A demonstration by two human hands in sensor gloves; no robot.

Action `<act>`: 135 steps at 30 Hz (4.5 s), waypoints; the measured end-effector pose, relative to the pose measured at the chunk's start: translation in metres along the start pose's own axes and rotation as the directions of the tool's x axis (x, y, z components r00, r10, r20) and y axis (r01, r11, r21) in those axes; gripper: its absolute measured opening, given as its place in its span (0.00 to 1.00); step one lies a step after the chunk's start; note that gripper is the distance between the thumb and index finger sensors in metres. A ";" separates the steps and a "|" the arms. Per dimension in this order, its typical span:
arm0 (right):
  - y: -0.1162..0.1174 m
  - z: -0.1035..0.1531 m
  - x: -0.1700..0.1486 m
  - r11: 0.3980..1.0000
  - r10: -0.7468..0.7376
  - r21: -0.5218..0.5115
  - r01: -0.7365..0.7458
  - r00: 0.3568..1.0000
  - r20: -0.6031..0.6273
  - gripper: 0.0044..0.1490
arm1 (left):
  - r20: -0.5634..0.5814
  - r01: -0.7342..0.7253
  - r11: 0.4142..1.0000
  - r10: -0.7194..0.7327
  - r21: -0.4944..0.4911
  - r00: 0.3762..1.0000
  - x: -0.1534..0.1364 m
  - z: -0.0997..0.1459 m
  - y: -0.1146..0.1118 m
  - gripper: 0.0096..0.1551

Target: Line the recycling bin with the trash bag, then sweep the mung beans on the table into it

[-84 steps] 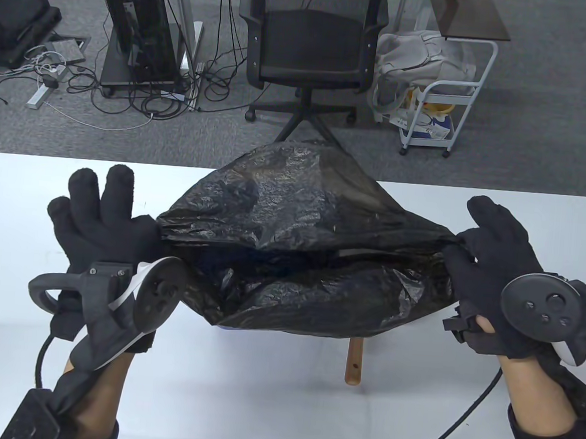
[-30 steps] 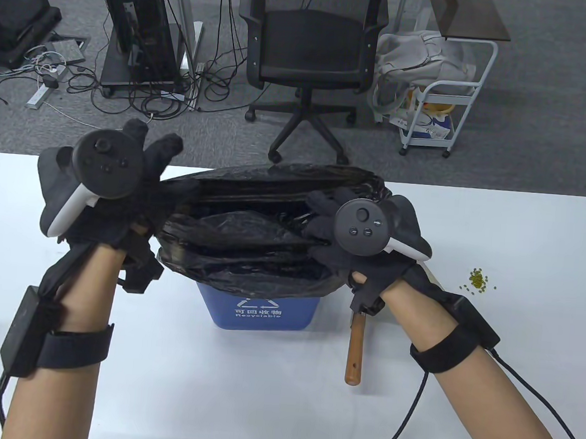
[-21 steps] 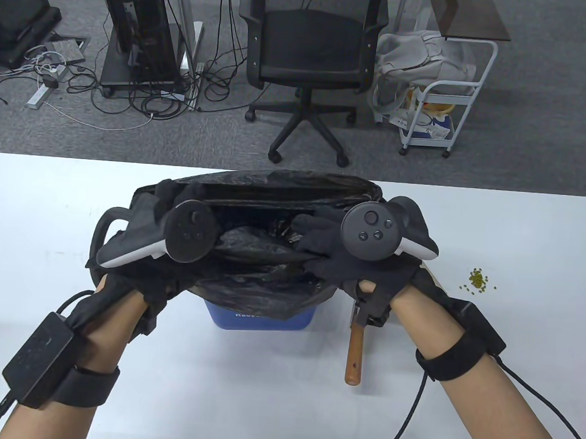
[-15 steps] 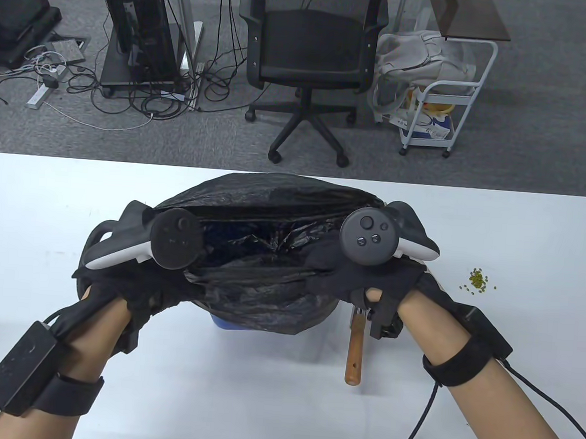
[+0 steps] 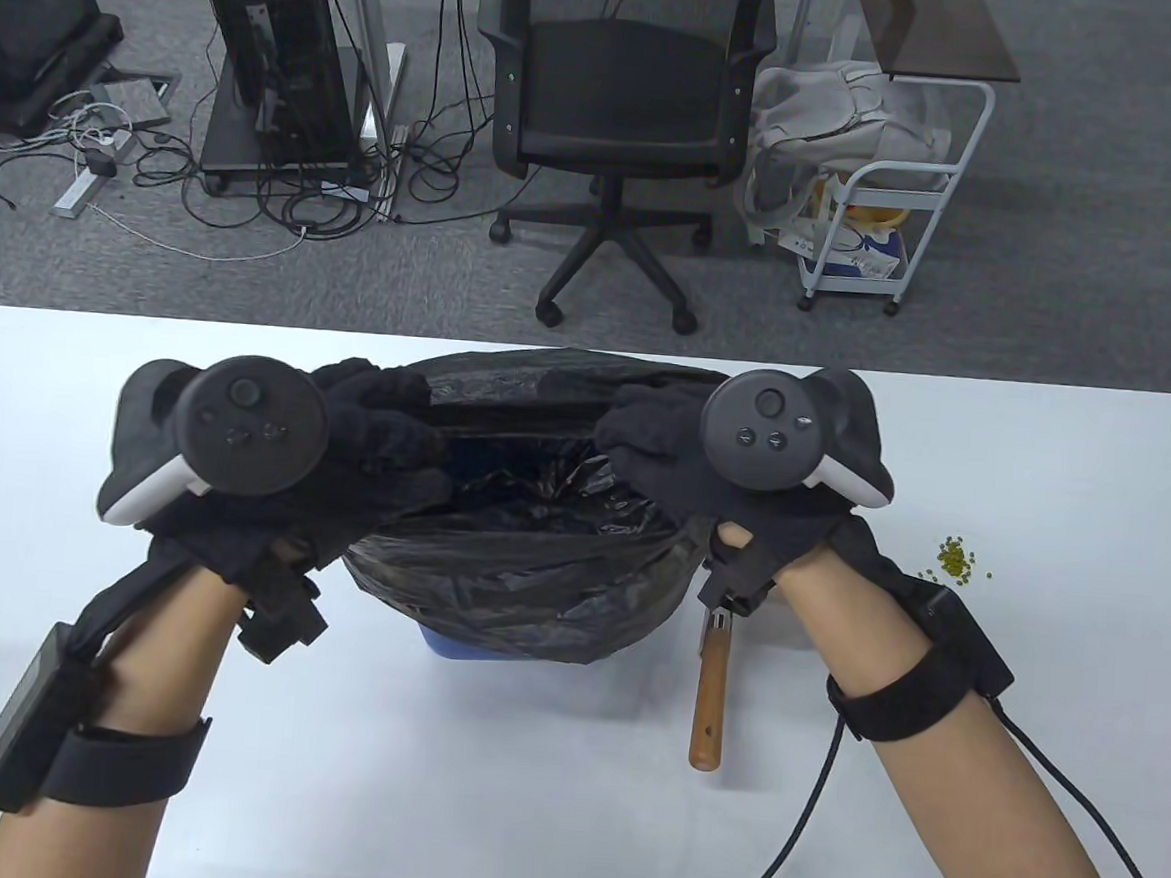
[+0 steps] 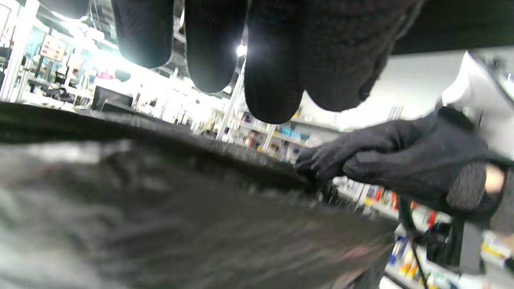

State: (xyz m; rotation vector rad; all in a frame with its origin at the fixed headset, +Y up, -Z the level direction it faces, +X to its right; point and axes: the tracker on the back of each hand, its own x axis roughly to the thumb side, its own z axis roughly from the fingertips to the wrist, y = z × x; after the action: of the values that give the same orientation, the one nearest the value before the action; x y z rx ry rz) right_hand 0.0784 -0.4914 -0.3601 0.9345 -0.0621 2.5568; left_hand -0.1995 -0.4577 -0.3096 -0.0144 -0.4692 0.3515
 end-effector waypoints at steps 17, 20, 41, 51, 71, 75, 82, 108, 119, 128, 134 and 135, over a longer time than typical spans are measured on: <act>0.069 -0.033 -0.039 0.899 0.104 0.437 -0.019 0.980 -0.171 0.61 | -0.292 0.014 0.875 -0.177 -0.484 0.940 -0.055 -0.053 -0.087 0.66; 0.071 -0.034 -0.039 0.883 0.125 0.467 -0.034 0.978 -0.165 0.60 | -0.310 -0.019 0.881 -0.147 -0.473 0.939 -0.058 -0.055 -0.091 0.65; 0.040 -0.029 -0.063 0.949 -0.001 0.307 0.072 0.974 -0.225 0.59 | -0.301 0.009 0.938 -0.120 -0.347 0.946 -0.054 -0.043 -0.061 0.57; 0.060 -0.036 -0.069 0.952 -0.048 0.287 0.112 0.974 -0.220 0.61 | -0.353 -0.124 0.921 -0.015 -0.369 0.936 -0.081 -0.049 -0.084 0.61; -0.002 0.017 -0.054 0.975 -0.220 -0.008 0.220 0.975 -0.023 0.53 | -0.354 -0.252 0.930 0.149 -0.267 0.923 -0.093 -0.042 -0.090 0.51; 0.011 0.034 -0.053 0.982 -0.168 0.091 0.165 0.985 0.034 0.57 | -0.355 -0.253 0.929 0.149 -0.269 0.923 -0.092 -0.042 -0.091 0.51; 0.048 0.040 -0.054 0.985 -0.092 0.154 0.082 0.994 0.058 0.59 | -0.352 -0.268 0.929 0.169 -0.257 0.921 -0.092 -0.041 -0.091 0.51; 0.046 0.062 -0.018 0.974 0.218 0.047 -0.223 0.972 0.089 0.63 | -0.336 -0.221 0.955 0.146 -0.197 0.930 -0.081 -0.029 -0.073 0.49; 0.000 0.086 -0.030 0.991 0.099 -0.099 -0.094 0.994 0.049 0.61 | -0.286 -0.132 0.991 0.132 0.020 0.949 -0.060 -0.003 -0.032 0.49; 0.000 0.122 -0.057 0.990 0.080 -0.112 -0.083 0.996 -0.037 0.60 | -0.129 -0.008 0.981 0.034 0.196 0.991 0.005 0.023 -0.014 0.47; 0.014 0.152 -0.071 0.991 0.072 -0.108 -0.078 0.996 -0.059 0.60 | -0.040 0.068 0.967 -0.060 0.246 0.997 0.050 0.033 -0.027 0.48; 0.018 0.157 -0.074 0.992 0.068 -0.104 -0.074 0.996 -0.062 0.60 | -0.024 0.081 0.964 -0.078 0.255 0.997 0.058 0.036 -0.032 0.48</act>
State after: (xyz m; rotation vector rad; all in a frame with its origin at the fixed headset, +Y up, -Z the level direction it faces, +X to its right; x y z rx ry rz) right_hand 0.2175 -0.5628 -0.2830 0.8319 -0.2158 2.6157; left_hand -0.1566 -0.4710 -0.2493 0.2522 -0.4064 0.3306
